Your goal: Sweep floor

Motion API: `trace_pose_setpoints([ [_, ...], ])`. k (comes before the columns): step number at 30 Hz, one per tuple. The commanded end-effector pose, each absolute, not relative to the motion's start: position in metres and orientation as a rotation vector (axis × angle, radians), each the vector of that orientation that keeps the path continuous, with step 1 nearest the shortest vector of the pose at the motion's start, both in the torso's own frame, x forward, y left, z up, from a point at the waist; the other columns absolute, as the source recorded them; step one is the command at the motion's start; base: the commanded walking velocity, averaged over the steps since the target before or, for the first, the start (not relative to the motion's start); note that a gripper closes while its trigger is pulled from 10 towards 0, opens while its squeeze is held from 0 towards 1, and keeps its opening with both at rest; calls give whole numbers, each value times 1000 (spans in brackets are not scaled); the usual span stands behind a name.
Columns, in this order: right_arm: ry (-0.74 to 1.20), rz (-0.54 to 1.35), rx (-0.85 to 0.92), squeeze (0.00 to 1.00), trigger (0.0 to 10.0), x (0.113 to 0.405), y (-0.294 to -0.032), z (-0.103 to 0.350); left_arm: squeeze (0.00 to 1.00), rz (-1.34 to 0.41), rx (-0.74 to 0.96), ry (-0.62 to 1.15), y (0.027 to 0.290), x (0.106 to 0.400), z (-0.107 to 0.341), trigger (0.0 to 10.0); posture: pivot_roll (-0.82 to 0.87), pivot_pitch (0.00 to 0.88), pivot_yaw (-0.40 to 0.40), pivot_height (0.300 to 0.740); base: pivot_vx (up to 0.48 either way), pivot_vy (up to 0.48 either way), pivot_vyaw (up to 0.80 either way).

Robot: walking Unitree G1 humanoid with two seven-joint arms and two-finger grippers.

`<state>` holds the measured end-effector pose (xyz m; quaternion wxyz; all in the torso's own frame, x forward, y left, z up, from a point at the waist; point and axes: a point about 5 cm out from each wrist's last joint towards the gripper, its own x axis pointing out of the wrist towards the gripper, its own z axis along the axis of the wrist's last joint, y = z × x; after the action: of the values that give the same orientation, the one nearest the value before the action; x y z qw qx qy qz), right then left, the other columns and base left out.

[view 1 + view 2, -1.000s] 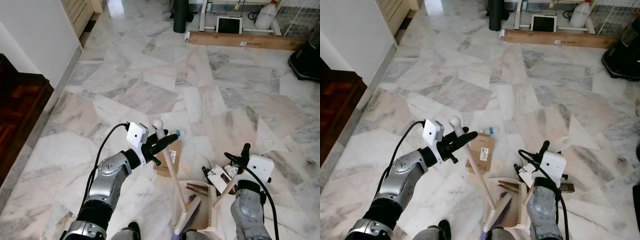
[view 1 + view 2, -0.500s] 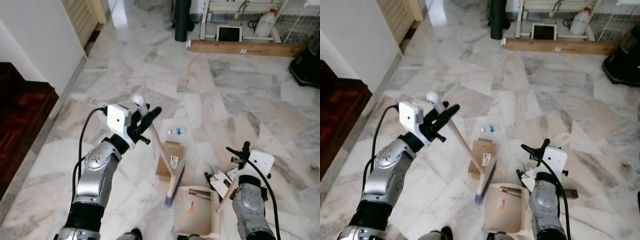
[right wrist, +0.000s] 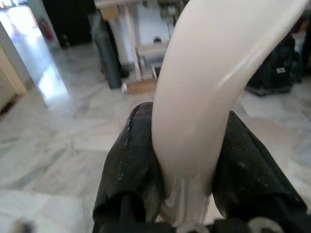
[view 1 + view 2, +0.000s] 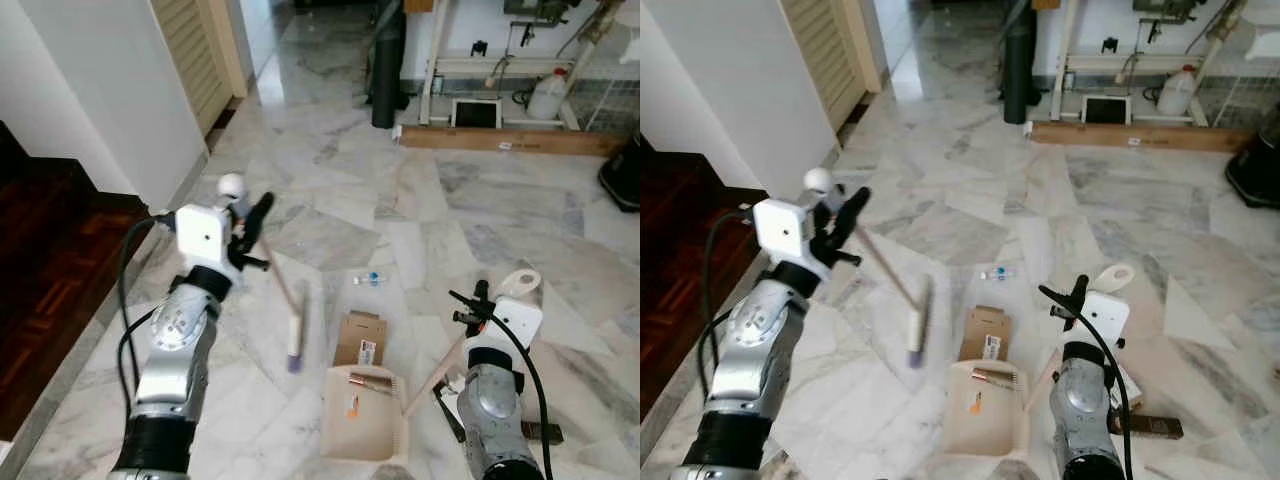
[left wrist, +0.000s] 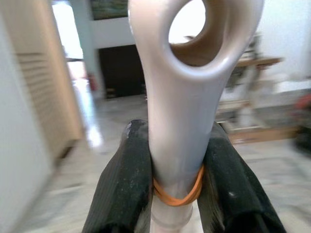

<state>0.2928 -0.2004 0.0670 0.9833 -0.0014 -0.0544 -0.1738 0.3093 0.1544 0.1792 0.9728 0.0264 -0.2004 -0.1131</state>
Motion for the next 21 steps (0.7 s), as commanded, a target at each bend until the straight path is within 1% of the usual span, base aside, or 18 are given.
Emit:
trace_pose_setpoints([
  [1,-162,-325,4,0,10000,296,-195,79,0,-211,80,-412,157,307,176,10000,40,0,69,740,0,0,0],
  [8,-210,-330,19,0,10000,292,-196,89,0,-184,93,-386,157,302,162,10000,38,0,62,740,0,0,0],
  [11,-236,-323,32,0,10000,292,-194,95,0,-178,122,-376,156,301,156,10000,34,0,61,740,0,0,0],
  [15,-270,-296,48,0,10000,293,-186,102,0,-149,117,-348,158,298,144,10000,34,0,57,740,0,0,0],
  [21,-294,-288,46,0,10000,293,-184,108,0,-129,118,-359,161,299,145,10000,44,0,50,740,0,0,0],
])
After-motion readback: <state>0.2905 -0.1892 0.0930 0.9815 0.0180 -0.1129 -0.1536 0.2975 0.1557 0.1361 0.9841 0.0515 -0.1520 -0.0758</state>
